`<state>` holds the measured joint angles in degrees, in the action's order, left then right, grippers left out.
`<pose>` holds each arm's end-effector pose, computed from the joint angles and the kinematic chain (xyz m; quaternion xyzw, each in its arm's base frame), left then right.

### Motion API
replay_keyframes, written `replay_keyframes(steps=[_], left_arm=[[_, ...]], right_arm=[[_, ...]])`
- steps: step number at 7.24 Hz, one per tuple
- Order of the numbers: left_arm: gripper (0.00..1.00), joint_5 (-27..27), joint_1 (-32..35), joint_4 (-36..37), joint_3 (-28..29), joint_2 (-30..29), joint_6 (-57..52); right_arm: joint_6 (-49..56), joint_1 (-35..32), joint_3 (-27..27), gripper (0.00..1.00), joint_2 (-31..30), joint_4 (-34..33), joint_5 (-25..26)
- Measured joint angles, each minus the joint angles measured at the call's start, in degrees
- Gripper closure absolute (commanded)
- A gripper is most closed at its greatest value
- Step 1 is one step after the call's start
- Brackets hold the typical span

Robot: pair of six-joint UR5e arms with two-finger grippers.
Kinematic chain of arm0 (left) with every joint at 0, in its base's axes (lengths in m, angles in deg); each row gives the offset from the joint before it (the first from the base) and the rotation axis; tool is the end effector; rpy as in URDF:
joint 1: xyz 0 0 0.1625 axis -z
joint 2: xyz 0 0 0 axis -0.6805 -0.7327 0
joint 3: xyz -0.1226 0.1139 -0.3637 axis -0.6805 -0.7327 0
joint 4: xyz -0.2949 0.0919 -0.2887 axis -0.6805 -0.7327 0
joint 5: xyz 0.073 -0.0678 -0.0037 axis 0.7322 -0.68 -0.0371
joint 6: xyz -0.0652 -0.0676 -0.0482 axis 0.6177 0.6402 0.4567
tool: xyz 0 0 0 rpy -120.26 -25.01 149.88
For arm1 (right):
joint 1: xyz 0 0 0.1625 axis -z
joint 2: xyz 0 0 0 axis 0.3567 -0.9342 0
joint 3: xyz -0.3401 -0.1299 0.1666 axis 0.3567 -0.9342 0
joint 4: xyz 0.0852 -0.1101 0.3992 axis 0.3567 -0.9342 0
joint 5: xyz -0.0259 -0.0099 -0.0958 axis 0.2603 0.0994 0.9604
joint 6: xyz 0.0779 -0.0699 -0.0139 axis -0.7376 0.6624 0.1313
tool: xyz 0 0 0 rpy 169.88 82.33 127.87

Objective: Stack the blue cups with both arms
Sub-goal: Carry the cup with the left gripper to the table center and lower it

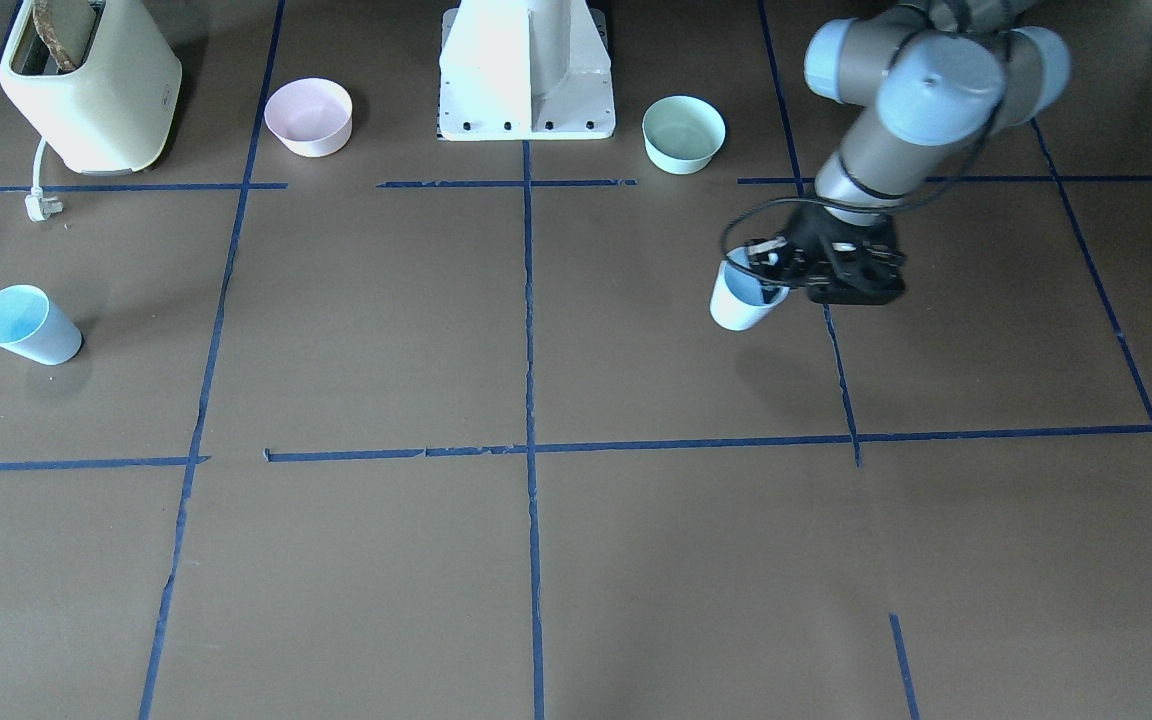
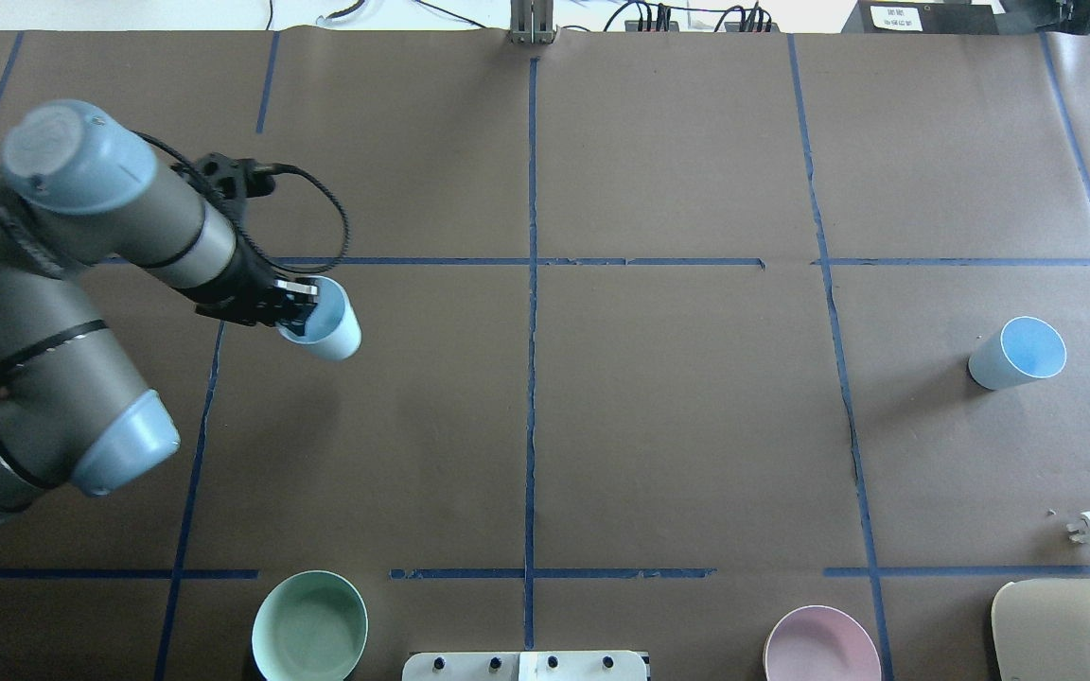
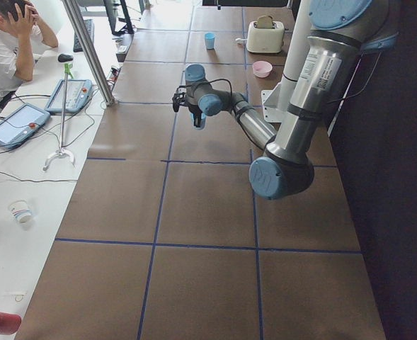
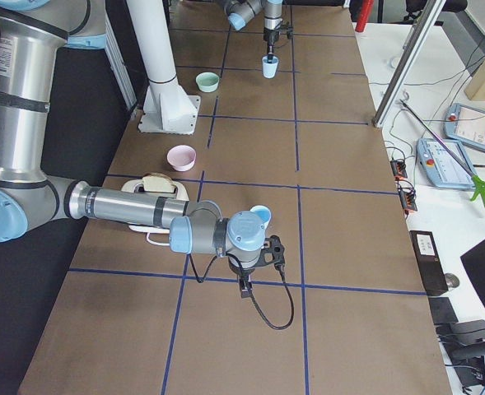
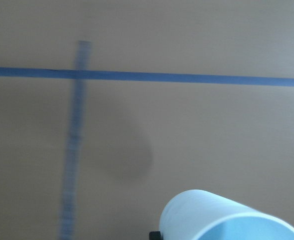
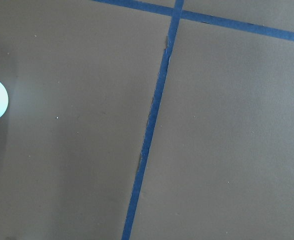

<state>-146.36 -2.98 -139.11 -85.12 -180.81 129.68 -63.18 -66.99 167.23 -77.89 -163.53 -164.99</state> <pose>0.4197 -0.4577 0.2559 0.0105 0.4506 -0.0203 0.8924 0.0411 -0.4133 0.6711 0.0282 -0.3966 -0.1044 0.9116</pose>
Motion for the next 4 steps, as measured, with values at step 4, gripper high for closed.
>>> replay_keyframes(steps=[4], left_arm=[[0.82,10.8,-11.7,1.1,12.5,-16.8,10.8]], right_arm=[[0.0,0.0,-0.4,0.0,0.0,-0.1,0.0]])
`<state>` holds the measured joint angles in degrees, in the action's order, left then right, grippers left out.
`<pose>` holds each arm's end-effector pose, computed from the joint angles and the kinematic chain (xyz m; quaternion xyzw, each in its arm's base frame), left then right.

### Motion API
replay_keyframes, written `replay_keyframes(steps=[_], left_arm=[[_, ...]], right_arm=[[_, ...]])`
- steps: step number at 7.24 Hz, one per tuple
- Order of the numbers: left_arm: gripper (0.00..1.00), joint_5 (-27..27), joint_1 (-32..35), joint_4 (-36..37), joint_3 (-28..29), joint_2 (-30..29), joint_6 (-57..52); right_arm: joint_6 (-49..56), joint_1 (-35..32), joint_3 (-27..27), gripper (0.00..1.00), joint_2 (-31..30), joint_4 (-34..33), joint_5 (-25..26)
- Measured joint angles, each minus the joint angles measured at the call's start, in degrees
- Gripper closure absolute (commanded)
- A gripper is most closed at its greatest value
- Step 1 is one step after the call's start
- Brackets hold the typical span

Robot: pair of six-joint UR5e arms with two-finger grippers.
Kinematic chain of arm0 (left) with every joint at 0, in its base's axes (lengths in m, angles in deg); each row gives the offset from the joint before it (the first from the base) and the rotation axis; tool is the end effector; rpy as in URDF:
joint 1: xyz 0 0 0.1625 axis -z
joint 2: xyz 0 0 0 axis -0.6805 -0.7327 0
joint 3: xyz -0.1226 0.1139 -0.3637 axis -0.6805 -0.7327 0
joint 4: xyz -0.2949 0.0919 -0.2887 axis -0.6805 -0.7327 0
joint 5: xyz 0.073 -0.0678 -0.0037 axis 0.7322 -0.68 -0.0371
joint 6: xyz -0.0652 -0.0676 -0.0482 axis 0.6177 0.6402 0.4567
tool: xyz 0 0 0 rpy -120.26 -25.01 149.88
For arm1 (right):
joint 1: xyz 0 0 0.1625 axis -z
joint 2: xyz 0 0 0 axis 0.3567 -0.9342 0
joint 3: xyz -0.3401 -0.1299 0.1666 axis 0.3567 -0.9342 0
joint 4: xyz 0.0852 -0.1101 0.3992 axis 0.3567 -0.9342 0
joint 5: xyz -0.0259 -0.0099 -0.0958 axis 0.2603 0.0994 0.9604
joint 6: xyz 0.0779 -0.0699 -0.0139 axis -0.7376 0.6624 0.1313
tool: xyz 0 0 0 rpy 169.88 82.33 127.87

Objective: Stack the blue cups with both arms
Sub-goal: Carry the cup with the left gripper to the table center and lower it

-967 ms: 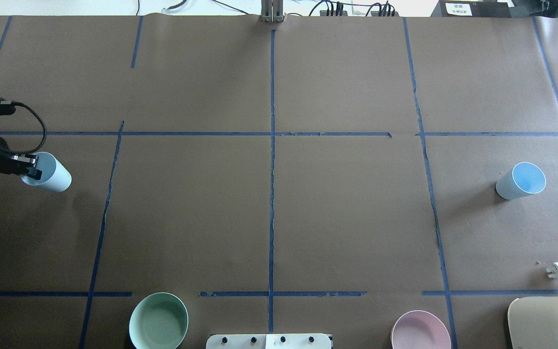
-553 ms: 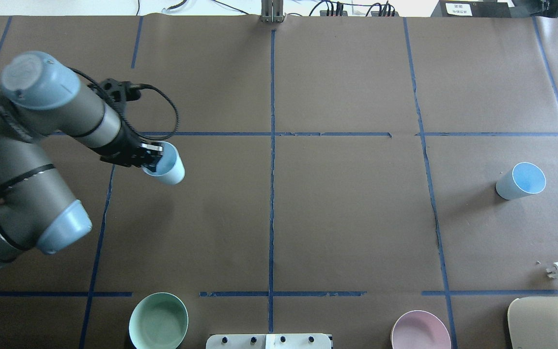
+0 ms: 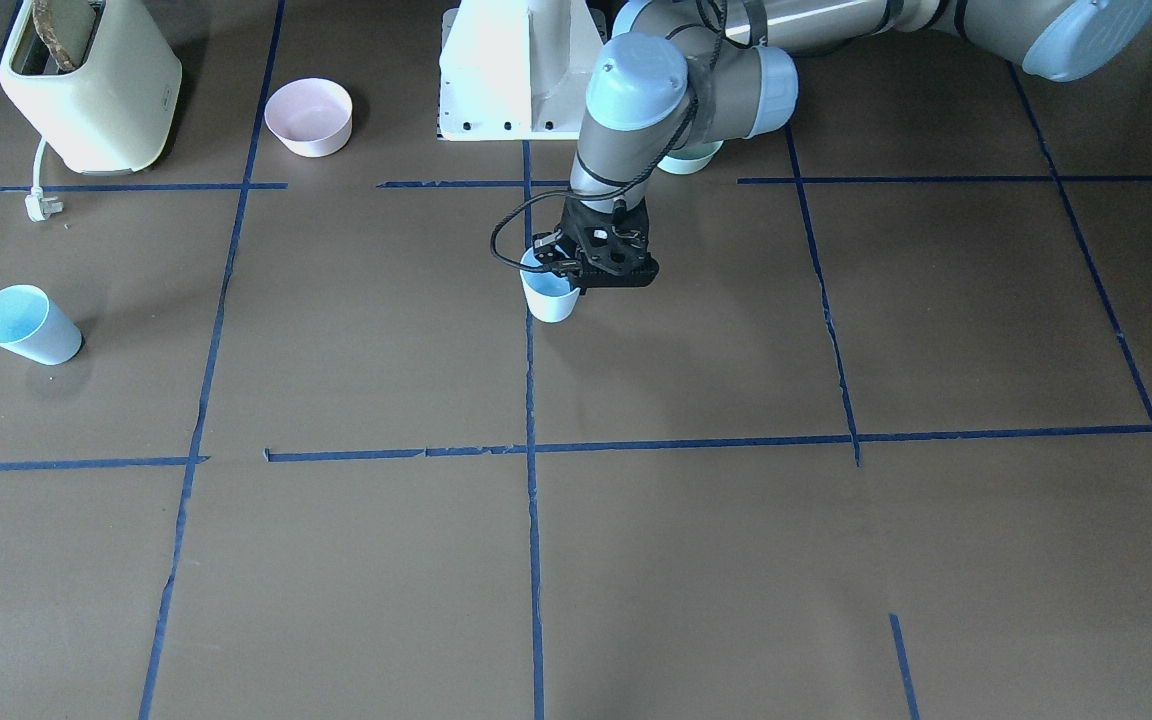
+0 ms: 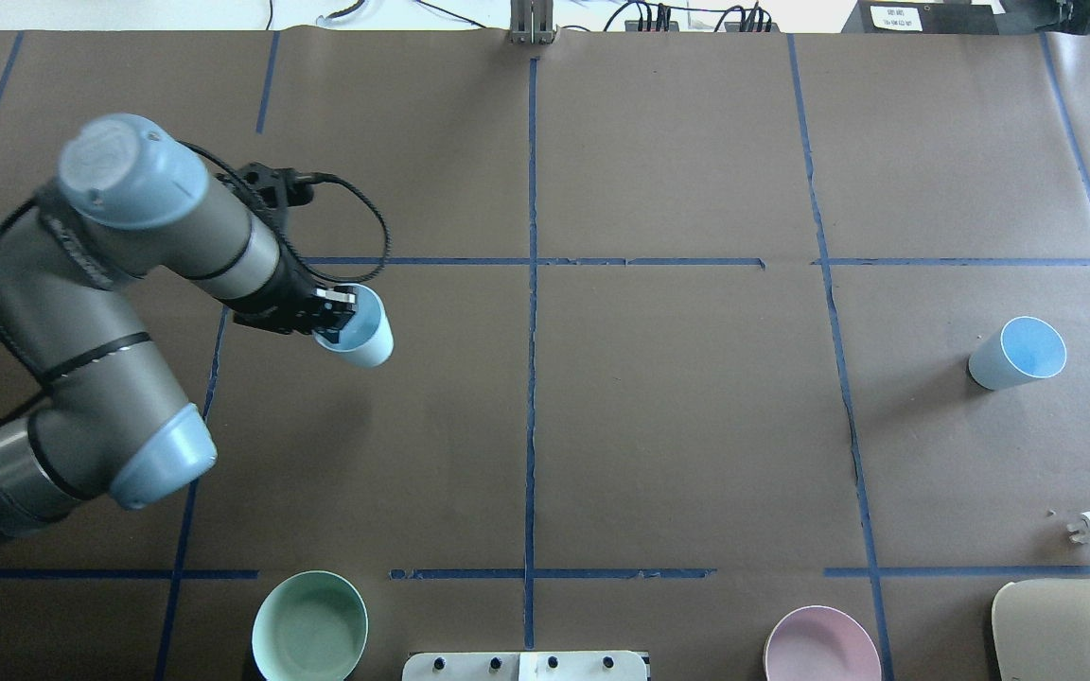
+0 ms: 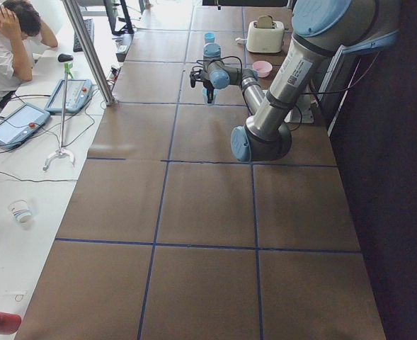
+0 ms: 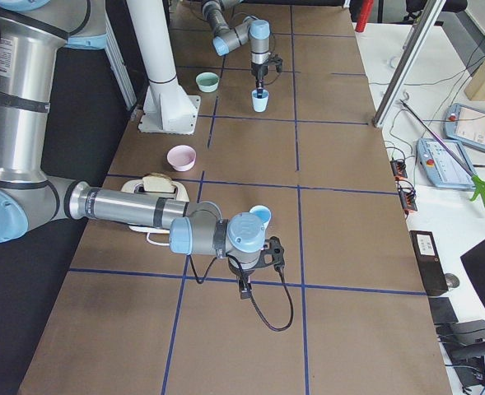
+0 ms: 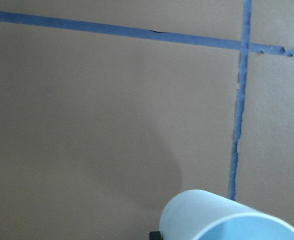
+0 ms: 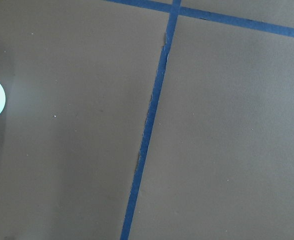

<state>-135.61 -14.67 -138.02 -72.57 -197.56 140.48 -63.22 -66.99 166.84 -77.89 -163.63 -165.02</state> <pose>0.5679 -0.4181 0.1668 0.0141 0.4434 -0.0467 0.8950 0.0411 -0.4123 0.6747 0.0242 -0.3972 -0.1024 0.9117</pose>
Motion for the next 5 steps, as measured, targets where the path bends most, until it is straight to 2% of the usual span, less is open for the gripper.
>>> replay_keyframes(steps=[2,3,5], left_arm=[[0.32,0.7,-1.0,-0.1,1.9,-1.0,0.2],[0.02,0.8,-1.2,-0.1,2.3,-1.0,0.2],[0.0,0.8,-1.2,-0.1,2.2,-1.1,0.0]], right_arm=[[0.0,0.0,0.0,0.0,0.0,0.0,0.0],[0.0,0.1,-0.1,0.0,0.0,0.0,0.0],[0.0,0.1,0.0,0.0,0.0,0.1,0.0]])
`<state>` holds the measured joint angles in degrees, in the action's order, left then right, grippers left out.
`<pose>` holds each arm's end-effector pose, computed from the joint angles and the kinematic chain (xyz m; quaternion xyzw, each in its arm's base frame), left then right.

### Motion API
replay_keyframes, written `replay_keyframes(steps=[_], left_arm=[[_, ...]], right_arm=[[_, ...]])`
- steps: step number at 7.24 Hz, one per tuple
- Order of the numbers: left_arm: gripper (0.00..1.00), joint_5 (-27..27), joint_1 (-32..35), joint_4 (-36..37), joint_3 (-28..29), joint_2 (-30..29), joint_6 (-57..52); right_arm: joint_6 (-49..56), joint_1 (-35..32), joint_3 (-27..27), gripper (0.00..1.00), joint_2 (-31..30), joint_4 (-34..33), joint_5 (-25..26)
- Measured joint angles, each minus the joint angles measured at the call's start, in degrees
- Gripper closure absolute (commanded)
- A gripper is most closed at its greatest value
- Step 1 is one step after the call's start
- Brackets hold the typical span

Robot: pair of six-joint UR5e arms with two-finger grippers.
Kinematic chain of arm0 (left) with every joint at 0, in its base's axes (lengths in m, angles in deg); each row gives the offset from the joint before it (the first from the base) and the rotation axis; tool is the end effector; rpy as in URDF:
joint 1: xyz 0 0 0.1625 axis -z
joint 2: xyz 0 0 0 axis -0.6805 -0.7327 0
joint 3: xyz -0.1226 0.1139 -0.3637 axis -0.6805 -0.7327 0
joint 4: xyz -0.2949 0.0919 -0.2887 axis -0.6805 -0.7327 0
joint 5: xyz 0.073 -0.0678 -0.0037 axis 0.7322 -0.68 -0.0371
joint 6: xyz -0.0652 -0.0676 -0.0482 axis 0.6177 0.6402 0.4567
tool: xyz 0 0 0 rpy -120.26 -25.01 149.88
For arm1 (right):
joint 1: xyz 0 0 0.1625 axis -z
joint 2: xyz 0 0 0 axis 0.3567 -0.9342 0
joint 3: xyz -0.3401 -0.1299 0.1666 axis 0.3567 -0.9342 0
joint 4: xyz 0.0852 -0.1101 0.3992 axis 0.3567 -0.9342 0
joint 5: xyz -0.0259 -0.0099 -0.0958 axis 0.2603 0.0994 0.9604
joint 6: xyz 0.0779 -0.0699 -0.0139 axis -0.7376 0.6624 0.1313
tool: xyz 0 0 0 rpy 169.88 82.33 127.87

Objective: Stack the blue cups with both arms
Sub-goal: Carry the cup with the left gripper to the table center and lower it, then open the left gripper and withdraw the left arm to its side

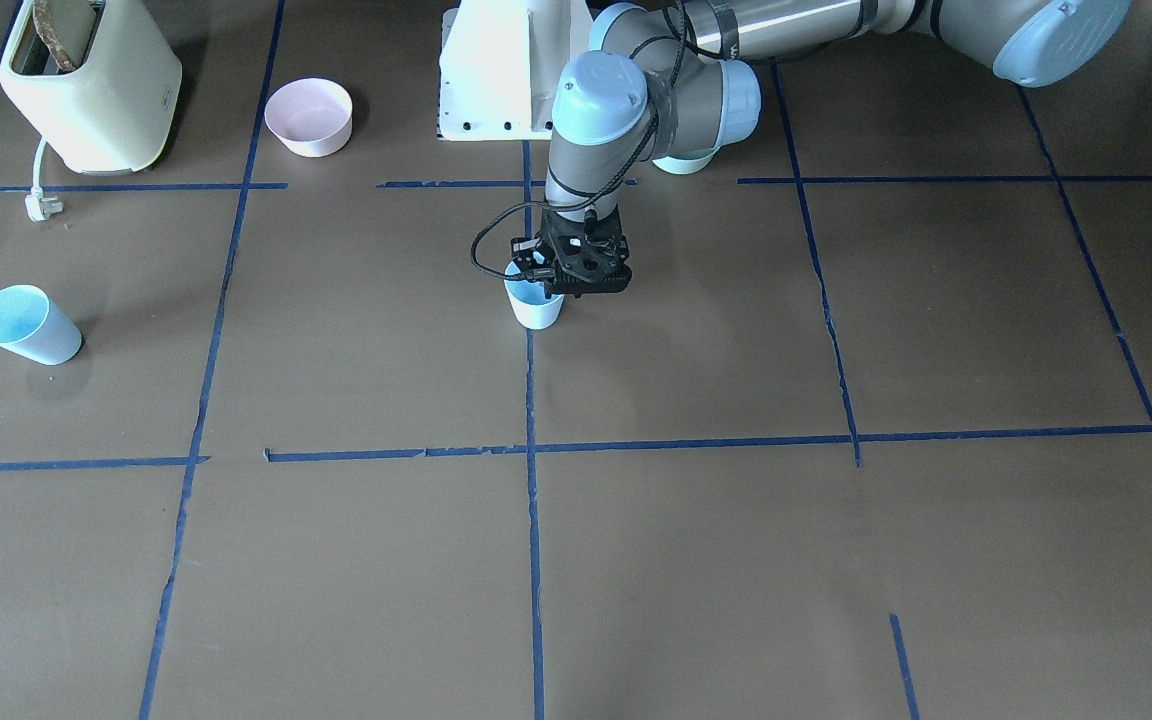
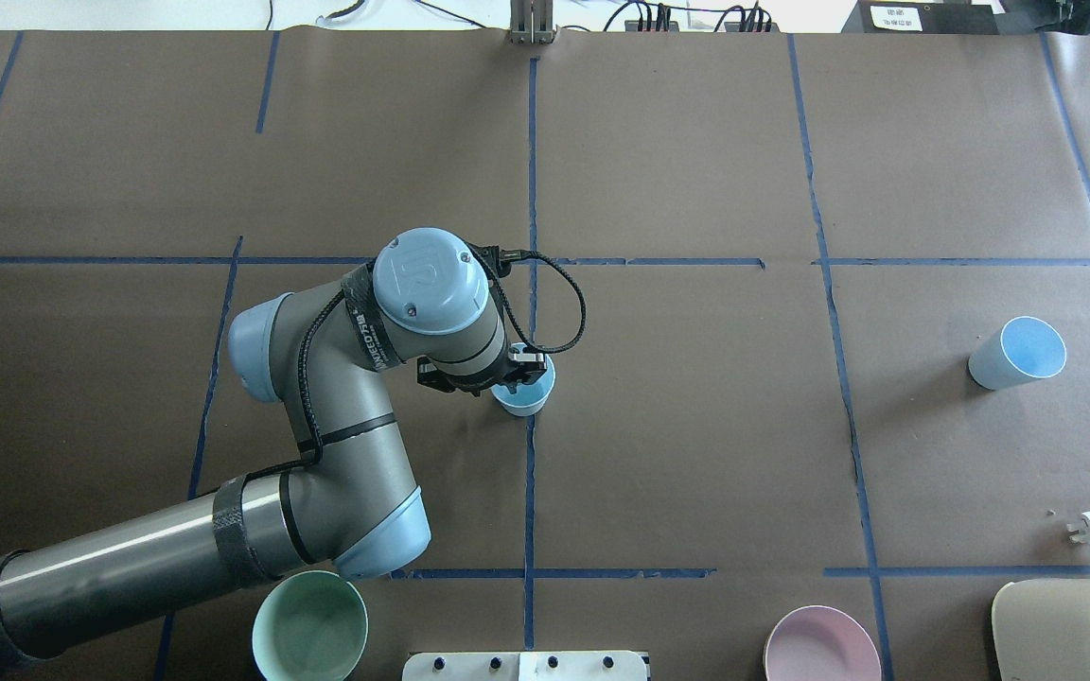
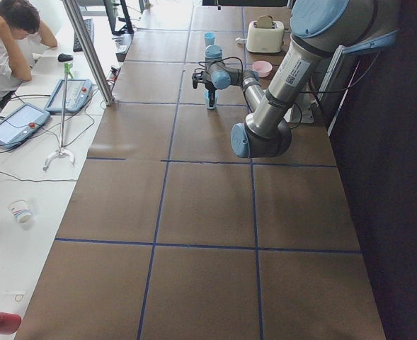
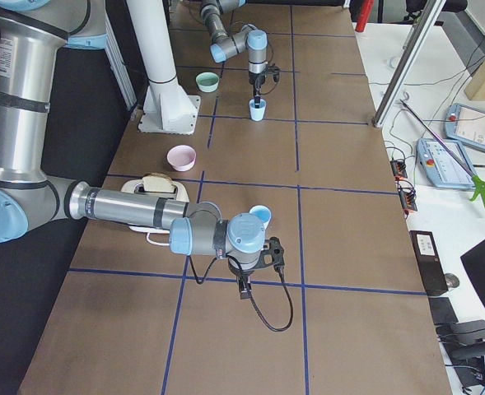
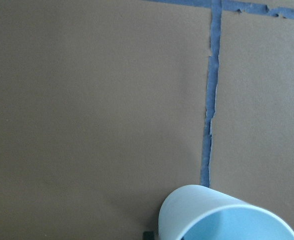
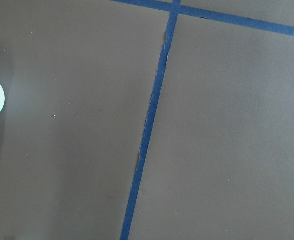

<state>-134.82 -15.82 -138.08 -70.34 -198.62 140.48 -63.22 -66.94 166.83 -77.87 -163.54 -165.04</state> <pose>0.5859 -0.4132 0.1707 0.0120 0.4339 -0.0425 0.8999 0.0407 -0.4126 0.6744 0.0248 -0.3973 -0.1031 0.9116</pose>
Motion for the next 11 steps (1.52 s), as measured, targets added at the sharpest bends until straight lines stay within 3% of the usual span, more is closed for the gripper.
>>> replay_keyframes(steps=[3,5,8,10,11], left_arm=[[0.0,-1.5,2.1,3.3,-4.8,1.6,-1.5],[0.0,-8.1,7.9,12.4,-14.6,6.4,-10.6],[0.0,-14.1,20.2,16.6,-24.3,22.5,-40.0],[0.0,-19.2,35.2,16.9,-23.1,32.7,-65.6],[0.0,-20.2,43.4,16.9,-19.9,36.1,-77.5]], right_arm=[[0.0,0.0,0.0,0.0,0.1,0.0,0.1],[0.0,0.0,0.0,0.0,0.1,0.0,0.1],[0.0,0.1,0.1,0.0,0.1,0.0,0.1],[0.0,0.2,0.1,0.0,0.4,0.5,0.1],[0.0,0.4,0.1,0.0,0.6,1.9,0.2]])
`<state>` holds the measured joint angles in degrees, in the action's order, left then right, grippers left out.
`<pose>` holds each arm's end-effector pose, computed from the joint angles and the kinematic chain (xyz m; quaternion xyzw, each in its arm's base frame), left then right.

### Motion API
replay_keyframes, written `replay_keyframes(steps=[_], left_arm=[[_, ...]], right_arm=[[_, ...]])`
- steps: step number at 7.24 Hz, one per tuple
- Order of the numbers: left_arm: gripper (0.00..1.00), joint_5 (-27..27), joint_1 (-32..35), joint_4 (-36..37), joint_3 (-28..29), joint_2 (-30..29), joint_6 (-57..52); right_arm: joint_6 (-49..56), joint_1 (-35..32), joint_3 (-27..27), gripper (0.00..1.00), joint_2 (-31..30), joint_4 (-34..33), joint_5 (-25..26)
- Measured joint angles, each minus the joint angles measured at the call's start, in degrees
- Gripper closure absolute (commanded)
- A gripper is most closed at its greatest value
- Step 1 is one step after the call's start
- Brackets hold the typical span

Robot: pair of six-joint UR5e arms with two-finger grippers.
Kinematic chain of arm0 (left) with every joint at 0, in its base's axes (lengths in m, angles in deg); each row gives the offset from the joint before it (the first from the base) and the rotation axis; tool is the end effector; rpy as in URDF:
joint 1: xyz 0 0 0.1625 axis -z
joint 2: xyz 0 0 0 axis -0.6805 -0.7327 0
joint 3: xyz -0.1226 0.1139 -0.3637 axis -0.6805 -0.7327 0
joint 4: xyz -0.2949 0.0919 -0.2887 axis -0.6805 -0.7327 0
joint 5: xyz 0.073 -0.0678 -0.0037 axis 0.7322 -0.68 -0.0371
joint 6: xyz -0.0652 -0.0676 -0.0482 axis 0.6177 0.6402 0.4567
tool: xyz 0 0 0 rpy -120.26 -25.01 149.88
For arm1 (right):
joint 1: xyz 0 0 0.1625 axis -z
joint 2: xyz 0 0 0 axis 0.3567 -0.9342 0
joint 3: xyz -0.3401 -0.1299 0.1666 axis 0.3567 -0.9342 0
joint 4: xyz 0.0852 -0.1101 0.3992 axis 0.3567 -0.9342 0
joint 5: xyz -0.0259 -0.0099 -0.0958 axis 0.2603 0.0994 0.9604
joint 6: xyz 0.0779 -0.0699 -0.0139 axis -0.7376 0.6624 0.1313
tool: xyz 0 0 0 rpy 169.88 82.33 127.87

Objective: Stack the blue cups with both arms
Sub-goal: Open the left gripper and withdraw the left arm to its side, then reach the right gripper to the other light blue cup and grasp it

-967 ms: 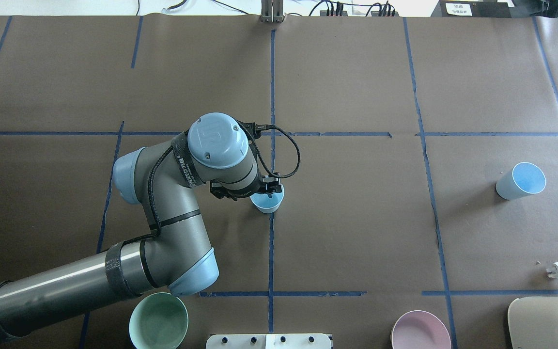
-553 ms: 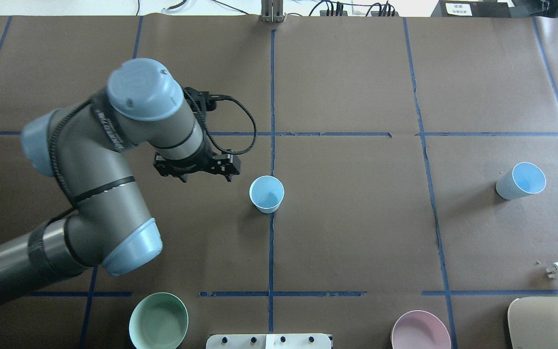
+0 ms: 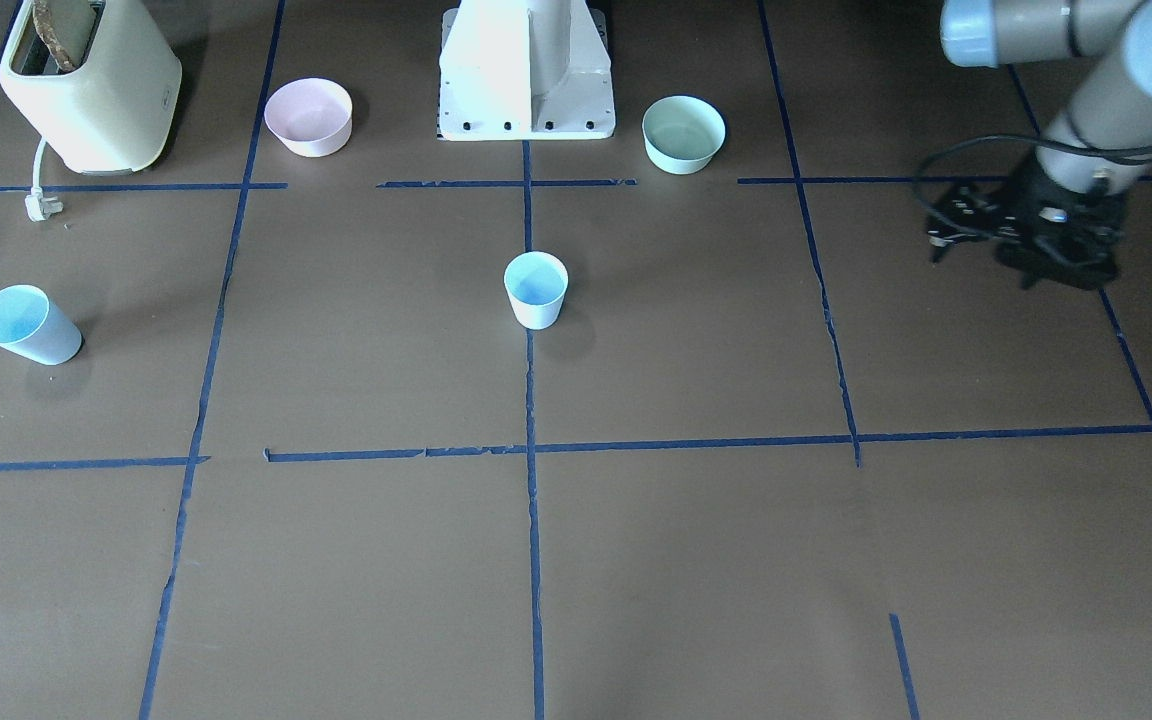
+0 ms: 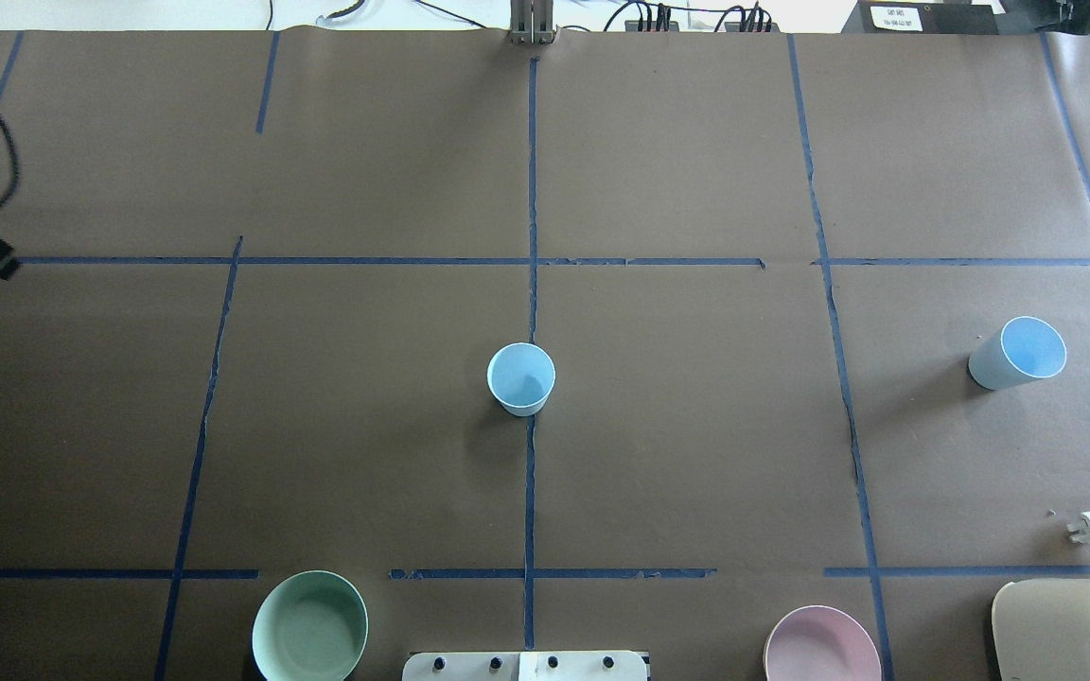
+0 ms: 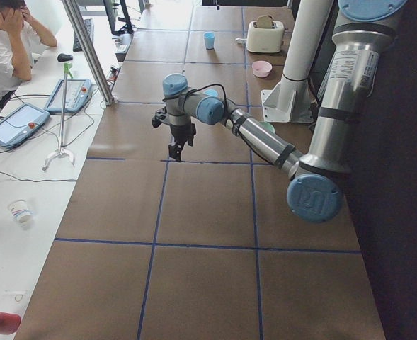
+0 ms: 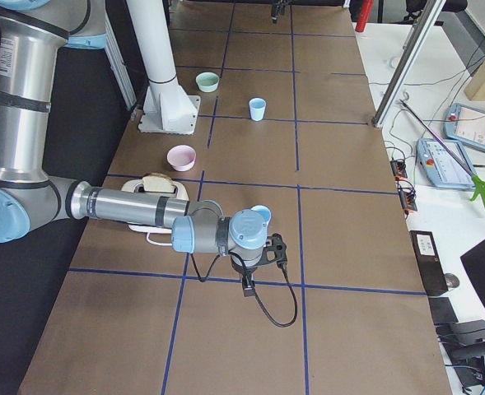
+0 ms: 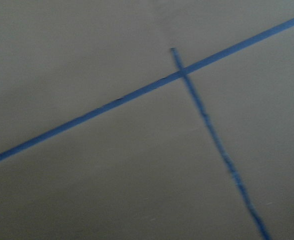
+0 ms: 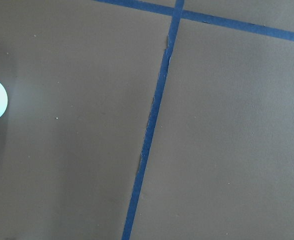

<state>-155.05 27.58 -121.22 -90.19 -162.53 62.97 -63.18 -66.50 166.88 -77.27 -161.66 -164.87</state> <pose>0.1119 -0.5203 0.4319 0.0789 0.3383 0.2119 0.9135 0.0374 -0.4207 0.6666 0.0435 -0.3944 -0.1157 0.9106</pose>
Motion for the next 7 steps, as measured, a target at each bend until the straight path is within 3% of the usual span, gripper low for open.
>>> replay_keyframes(steps=[2,3,7], left_arm=[[0.0,-3.8,13.7,-0.4,9.1,4.8,-11.9],[0.0,-5.6,16.9,-2.4,13.2,7.9,-13.4],[0.0,-8.1,18.9,-8.3,16.9,11.3,-13.8]], right_arm=[[-0.9,0.7,0.0,0.0,0.2,3.3,-0.1],[-3.5,1.2,0.5,0.0,0.3,4.3,-0.2],[-30.6,12.9,2.1,0.0,3.6,18.7,0.5]])
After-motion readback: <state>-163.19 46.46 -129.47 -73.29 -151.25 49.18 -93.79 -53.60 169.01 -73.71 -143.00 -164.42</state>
